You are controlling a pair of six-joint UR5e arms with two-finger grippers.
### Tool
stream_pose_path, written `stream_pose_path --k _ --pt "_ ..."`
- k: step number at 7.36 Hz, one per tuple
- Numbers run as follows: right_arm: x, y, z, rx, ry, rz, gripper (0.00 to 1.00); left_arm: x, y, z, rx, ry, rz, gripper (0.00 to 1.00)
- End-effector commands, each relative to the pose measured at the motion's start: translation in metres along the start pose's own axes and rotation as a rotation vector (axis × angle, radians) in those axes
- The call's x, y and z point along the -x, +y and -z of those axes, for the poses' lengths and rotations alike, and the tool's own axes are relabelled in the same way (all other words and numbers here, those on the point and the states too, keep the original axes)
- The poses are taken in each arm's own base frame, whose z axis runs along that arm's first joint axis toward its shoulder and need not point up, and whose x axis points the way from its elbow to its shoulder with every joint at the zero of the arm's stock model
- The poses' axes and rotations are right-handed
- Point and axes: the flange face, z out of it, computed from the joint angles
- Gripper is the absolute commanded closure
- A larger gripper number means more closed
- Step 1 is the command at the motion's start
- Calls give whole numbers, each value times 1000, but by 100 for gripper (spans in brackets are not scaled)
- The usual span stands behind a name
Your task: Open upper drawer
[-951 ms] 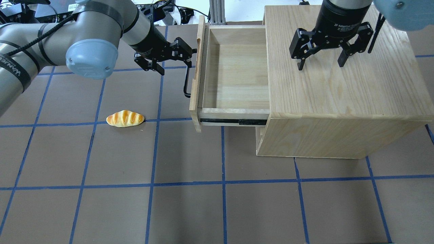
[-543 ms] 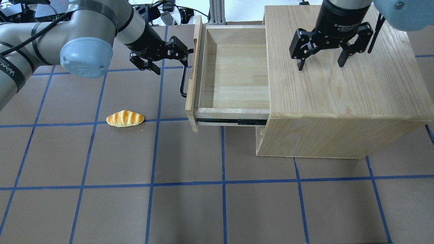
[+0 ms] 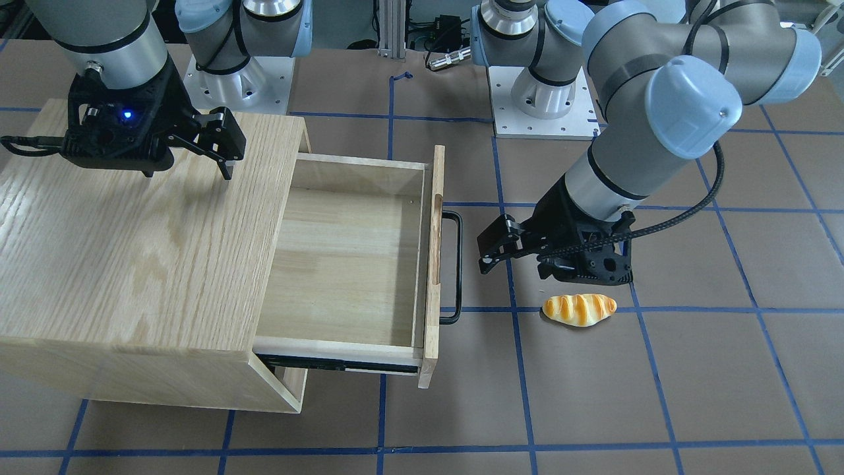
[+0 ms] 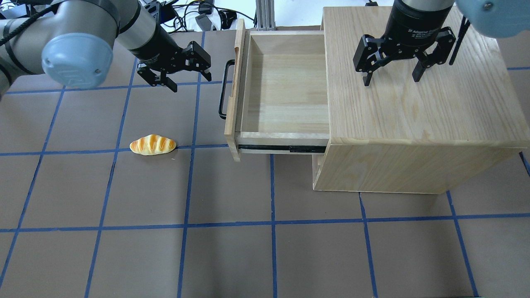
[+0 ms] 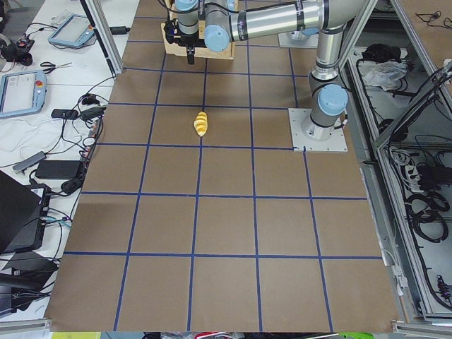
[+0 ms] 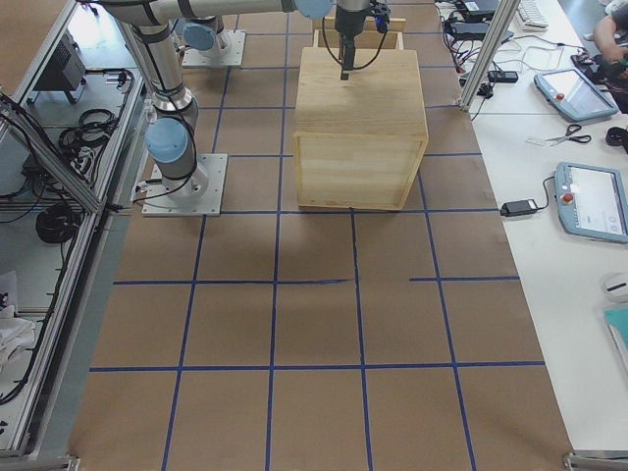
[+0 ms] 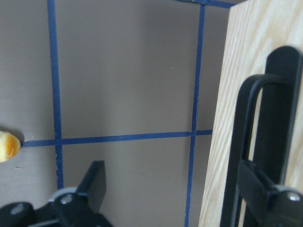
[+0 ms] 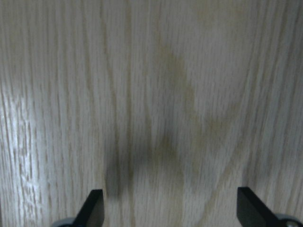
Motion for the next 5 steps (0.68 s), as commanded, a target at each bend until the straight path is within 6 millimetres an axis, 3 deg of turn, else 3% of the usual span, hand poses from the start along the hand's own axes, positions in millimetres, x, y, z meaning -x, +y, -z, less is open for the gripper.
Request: stream_pose_path --k 1,4,5 --pt "0 0 0 0 0 -1 0 15 19 32 0 -176 -12 0" --pt "0 0 0 0 0 1 0 -2 71 101 -49 -233 -47 0" --pt "0 0 0 0 0 -1 0 -9 81 113 -74 -236 -60 0"
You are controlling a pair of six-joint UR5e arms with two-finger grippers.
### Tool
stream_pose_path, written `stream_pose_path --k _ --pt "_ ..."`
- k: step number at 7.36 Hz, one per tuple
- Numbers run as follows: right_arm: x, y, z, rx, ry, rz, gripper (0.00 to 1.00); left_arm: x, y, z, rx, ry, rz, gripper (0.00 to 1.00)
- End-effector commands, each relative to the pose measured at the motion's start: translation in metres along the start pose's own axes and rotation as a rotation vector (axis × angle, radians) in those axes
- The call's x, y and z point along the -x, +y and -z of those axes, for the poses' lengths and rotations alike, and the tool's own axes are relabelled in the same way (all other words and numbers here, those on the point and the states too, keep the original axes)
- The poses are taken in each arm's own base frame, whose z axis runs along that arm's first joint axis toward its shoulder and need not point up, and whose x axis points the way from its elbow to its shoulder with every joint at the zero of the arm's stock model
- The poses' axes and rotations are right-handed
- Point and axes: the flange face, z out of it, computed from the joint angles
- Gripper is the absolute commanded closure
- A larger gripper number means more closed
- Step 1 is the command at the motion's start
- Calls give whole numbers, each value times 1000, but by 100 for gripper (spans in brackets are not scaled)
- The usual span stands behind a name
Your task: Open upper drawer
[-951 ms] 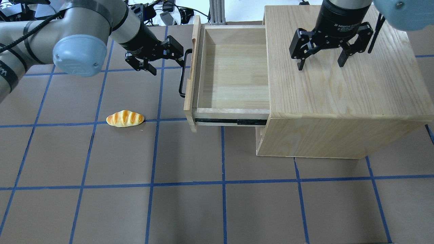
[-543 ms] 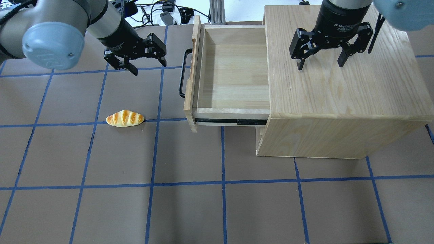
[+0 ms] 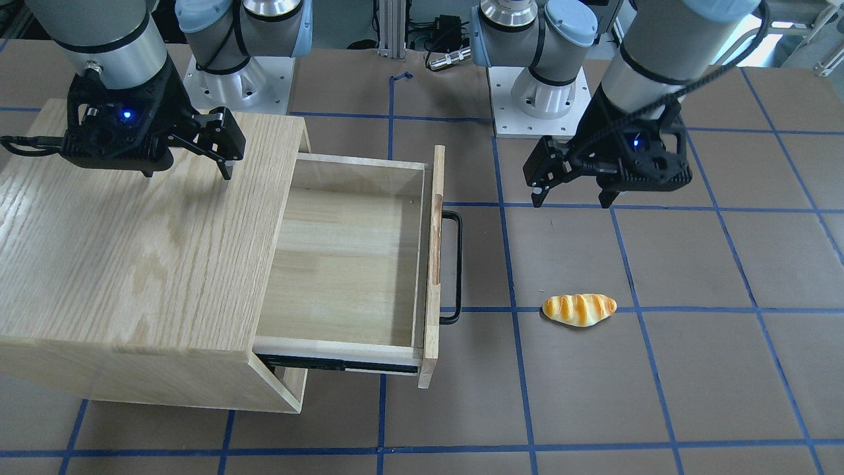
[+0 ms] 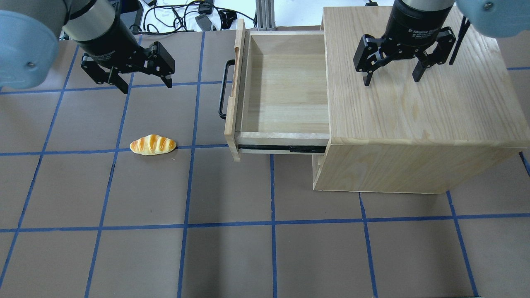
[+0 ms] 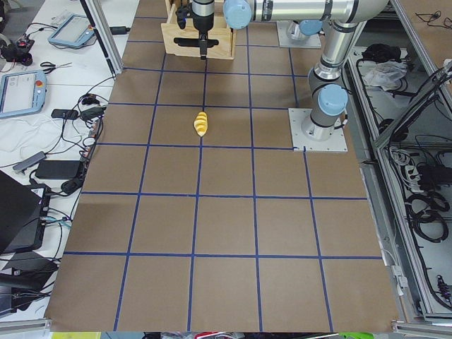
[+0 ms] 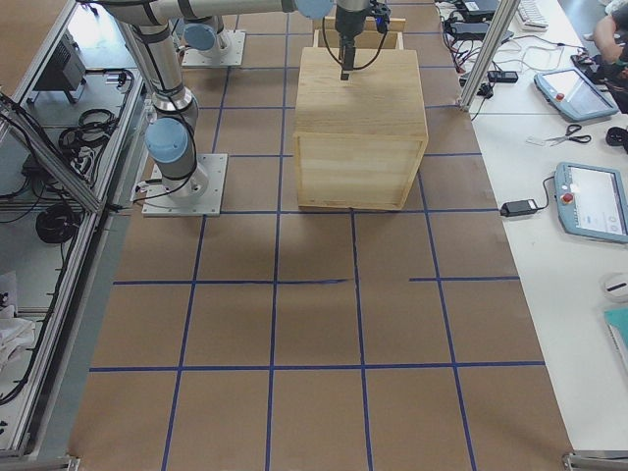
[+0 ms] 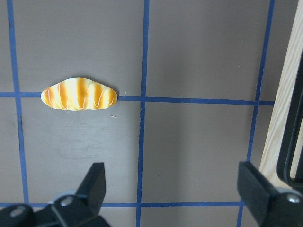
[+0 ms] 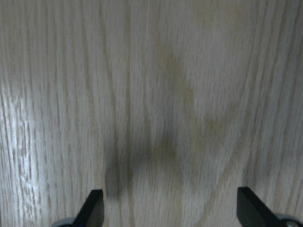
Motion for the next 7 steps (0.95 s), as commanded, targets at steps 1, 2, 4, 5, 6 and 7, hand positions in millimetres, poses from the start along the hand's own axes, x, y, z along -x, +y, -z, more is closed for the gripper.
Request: stream_pose_path --k 1,2,4,5,6,7 --pt "0 0 0 0 0 1 0 -6 20 28 -42 -15 -17 0" --pt "0 0 0 0 0 1 0 -7 18 24 -35 -15 -20 0" --pt "0 0 0 0 0 0 0 -5 19 25 -37 -36 -87 0" --pt "0 0 0 0 0 -2 0 -5 19 25 -37 -31 -86 0" --pt "0 0 0 0 0 0 0 -5 24 32 -43 -34 -88 0" --pt "0 0 0 0 0 0 0 -5 29 36 -37 -36 -88 0"
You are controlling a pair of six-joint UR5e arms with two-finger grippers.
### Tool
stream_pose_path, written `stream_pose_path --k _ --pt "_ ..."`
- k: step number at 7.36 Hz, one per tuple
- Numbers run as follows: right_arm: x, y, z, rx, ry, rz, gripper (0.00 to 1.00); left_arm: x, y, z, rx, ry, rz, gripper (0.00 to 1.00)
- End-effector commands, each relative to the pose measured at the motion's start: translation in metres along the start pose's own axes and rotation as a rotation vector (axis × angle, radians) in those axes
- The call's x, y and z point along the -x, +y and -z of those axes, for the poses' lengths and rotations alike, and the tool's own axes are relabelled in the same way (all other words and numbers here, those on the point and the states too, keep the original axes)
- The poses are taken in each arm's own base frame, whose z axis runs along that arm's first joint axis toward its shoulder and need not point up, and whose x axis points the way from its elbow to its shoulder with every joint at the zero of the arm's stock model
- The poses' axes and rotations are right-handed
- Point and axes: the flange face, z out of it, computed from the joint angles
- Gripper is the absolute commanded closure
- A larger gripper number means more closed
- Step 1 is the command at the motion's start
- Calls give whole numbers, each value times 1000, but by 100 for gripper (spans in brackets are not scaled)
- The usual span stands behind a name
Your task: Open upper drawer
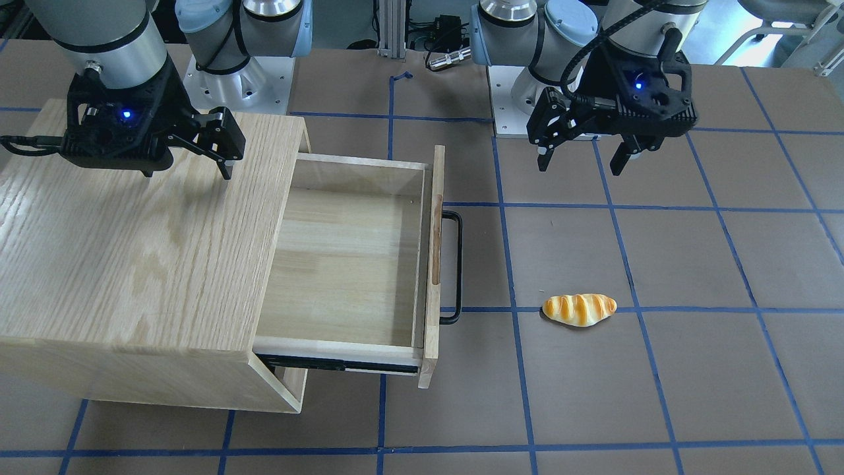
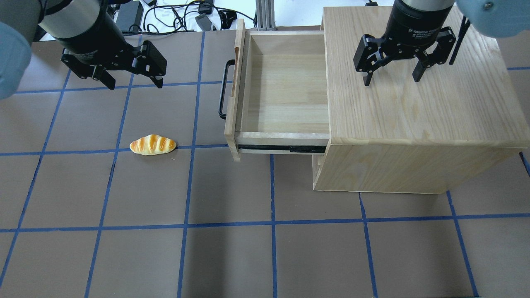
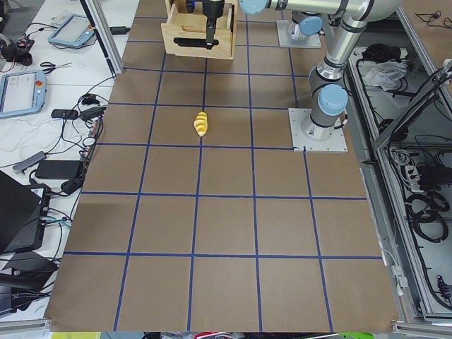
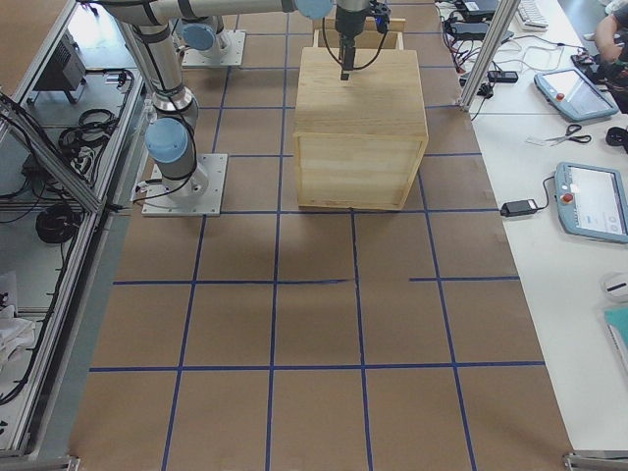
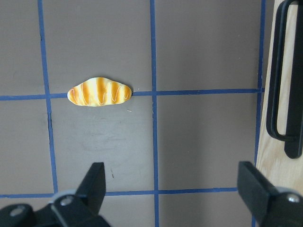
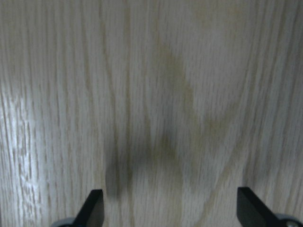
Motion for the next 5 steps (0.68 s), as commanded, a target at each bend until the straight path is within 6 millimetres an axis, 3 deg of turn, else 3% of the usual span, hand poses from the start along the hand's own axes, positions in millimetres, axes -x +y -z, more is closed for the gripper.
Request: stream_pose_path --k 1,5 --pt "0 0 0 0 0 0 0 0 7 2 13 -2 -2 0" --pt "1 0 0 0 0 2 0 1 14 4 13 -5 -2 0"
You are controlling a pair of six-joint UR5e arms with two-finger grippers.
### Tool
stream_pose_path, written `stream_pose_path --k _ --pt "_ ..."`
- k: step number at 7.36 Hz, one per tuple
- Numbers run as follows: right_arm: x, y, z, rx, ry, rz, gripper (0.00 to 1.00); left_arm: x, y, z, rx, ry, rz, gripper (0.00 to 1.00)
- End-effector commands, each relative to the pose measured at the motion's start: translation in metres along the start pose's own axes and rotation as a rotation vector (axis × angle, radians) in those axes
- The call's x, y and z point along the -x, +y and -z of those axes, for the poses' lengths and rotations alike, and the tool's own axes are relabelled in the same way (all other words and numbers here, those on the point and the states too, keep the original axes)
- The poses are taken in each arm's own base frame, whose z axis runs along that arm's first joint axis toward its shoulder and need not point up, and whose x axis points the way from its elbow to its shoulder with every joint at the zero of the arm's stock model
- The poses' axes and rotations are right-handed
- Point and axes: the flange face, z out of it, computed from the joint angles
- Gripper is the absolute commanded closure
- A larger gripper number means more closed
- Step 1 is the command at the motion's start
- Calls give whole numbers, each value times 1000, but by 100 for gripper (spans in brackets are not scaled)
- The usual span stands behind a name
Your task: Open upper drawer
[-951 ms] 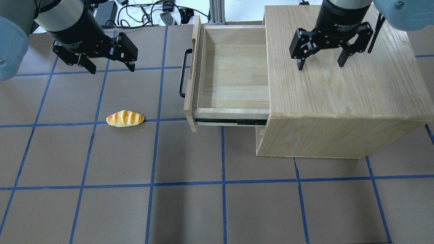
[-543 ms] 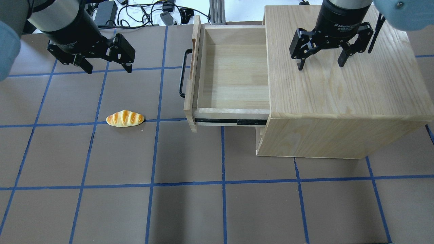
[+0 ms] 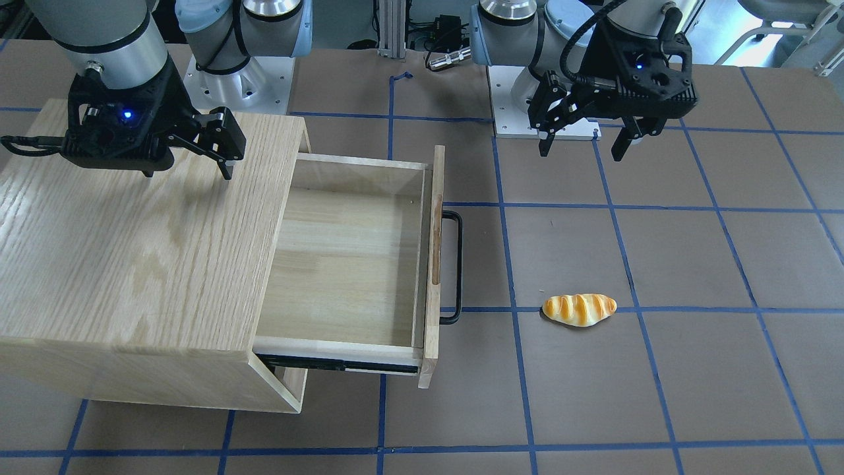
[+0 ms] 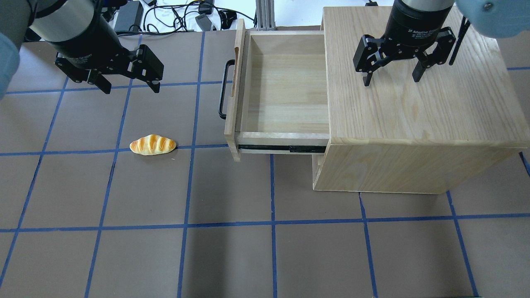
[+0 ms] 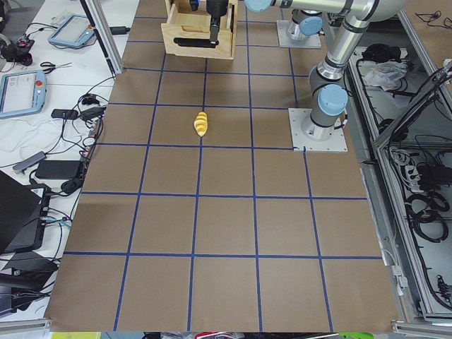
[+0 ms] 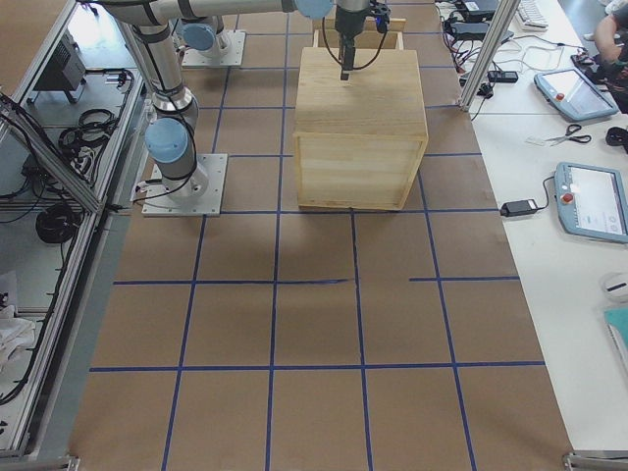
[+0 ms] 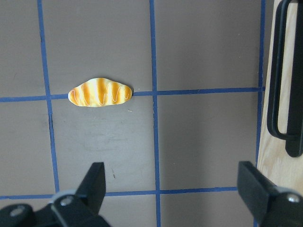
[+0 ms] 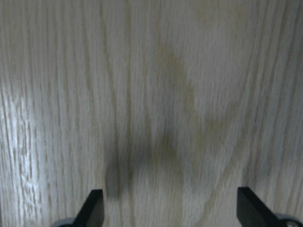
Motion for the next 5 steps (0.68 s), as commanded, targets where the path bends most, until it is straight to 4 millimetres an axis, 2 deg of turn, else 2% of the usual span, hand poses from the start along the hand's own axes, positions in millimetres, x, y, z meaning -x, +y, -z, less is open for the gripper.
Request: stream_pose_path --k 1,5 --pt "-1 0 0 0 0 0 0 1 2 -1 2 -5 1 0" --pt "0 0 0 0 0 0 0 7 3 -1 27 -60 0 0"
